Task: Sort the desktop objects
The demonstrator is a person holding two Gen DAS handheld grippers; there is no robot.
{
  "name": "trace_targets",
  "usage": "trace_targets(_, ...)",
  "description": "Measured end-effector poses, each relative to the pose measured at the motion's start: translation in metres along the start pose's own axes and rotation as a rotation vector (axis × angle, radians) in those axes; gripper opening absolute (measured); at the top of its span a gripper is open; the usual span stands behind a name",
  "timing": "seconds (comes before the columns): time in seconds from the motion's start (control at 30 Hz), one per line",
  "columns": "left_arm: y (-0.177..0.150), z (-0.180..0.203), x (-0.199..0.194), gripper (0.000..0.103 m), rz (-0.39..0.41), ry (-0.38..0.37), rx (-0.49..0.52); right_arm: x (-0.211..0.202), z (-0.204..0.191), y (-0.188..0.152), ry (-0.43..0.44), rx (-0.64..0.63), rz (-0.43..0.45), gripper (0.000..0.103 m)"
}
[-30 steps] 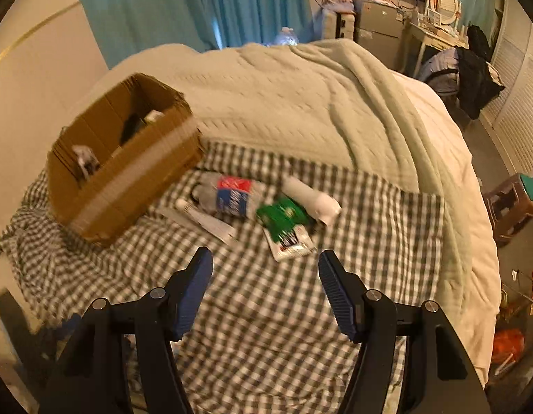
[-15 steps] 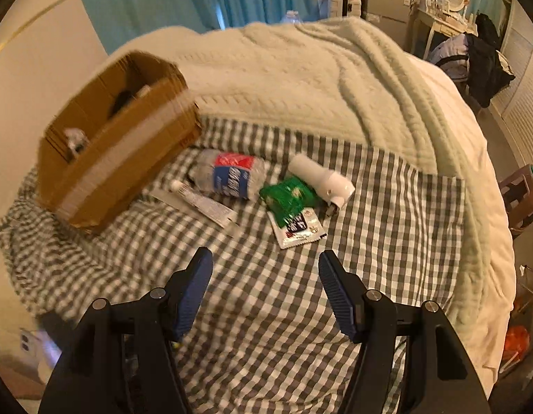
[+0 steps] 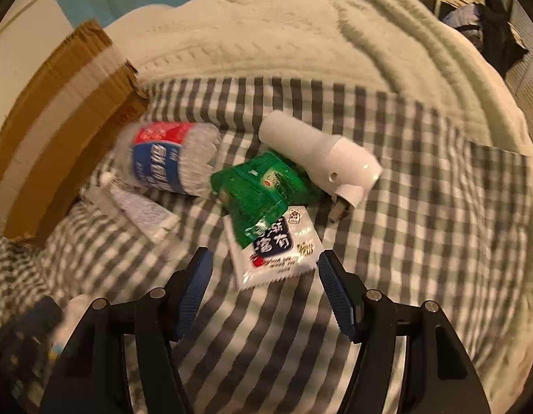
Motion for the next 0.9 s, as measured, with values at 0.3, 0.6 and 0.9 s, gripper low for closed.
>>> trace_targets(0.3, -0.025, -0.008, 0.033, 0.026, -0.083, -0.026, -0.057, 0.026, -0.001, 0.006, -0.02, -0.052, -0.002, 0.076)
trace_targets(0.6, -0.048, 0.012, 0.01, 0.081, -0.11, -0.103, -0.049, 0.011, 0.004, -0.004, -0.068, -0.052, -0.028, 0.034)
trace_targets(0.9, -0.083, 0.025, 0.031, 0.05, -0.226, -0.101, 0.027, -0.037, 0.019, -0.041, -0.115, -0.051, -0.024, 0.005)
Point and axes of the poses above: each gripper's, at about its wrist camera, not at the fingertips, and x roughly the way its jaws point, z to its right, y to its top, the point moved 9 cm from there along x, roughly the way its jaws point, and after that the axes turned 5 degrees about x, right-handed, at the moved point
